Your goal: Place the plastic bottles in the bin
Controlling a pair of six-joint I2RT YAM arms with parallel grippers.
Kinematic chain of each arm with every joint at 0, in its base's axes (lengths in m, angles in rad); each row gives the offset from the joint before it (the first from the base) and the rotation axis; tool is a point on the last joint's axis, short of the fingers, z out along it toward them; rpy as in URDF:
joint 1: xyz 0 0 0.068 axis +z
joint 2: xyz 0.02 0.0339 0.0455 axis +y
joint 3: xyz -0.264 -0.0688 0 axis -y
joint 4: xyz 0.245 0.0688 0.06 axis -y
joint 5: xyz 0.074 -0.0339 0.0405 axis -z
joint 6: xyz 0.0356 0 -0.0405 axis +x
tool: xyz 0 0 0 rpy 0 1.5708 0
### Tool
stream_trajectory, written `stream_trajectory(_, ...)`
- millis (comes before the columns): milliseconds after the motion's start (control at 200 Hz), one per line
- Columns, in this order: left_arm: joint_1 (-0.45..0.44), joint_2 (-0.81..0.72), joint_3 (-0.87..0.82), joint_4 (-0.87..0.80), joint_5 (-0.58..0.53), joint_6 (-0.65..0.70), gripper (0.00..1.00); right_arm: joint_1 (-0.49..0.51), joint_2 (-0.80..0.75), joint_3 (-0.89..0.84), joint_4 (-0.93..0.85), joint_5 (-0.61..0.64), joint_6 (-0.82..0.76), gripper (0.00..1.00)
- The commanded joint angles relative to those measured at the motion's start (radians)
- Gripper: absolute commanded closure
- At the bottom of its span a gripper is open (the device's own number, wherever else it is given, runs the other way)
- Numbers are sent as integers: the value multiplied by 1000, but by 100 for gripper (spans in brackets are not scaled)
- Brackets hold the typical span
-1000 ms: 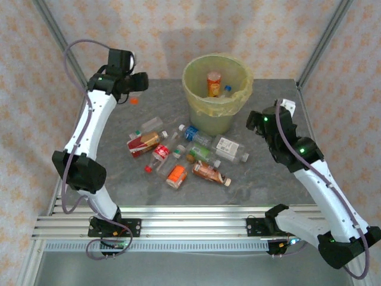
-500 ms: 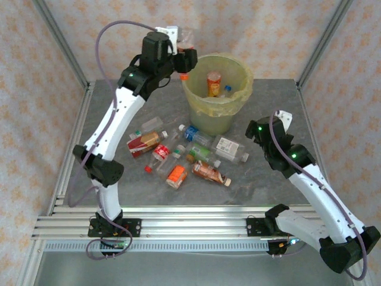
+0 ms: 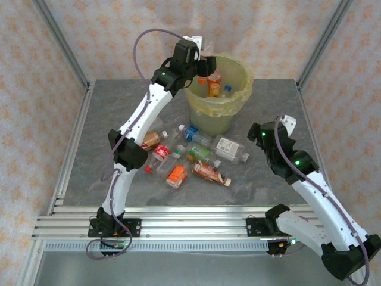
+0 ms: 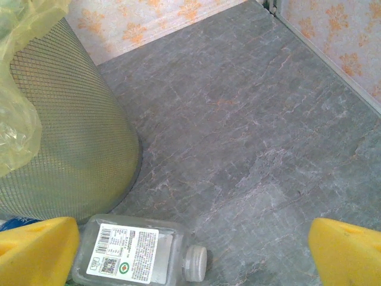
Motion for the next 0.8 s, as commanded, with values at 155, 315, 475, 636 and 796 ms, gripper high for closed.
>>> stream_trajectory(155,-12,-33,-22,-35,-72,34,27,5,-9,-22,-33,25,31,1)
stream_trajectory(315,-17,-46,-31,-58,-124,47,19,6,-10,-27,-42,24,45,1)
stream_trajectory(475,-20,-72,-47,-60,-153,55,14,5,-9,-20,-48,24,44,1)
stream_trajectory(636,-22,-118,-71,-58,-177,62,13,6,-3,-15,-51,12,45,1)
stream_trajectory(796,-25,-205,-124,-58,-194,58,0,5,16,-9,-71,-27,37,1)
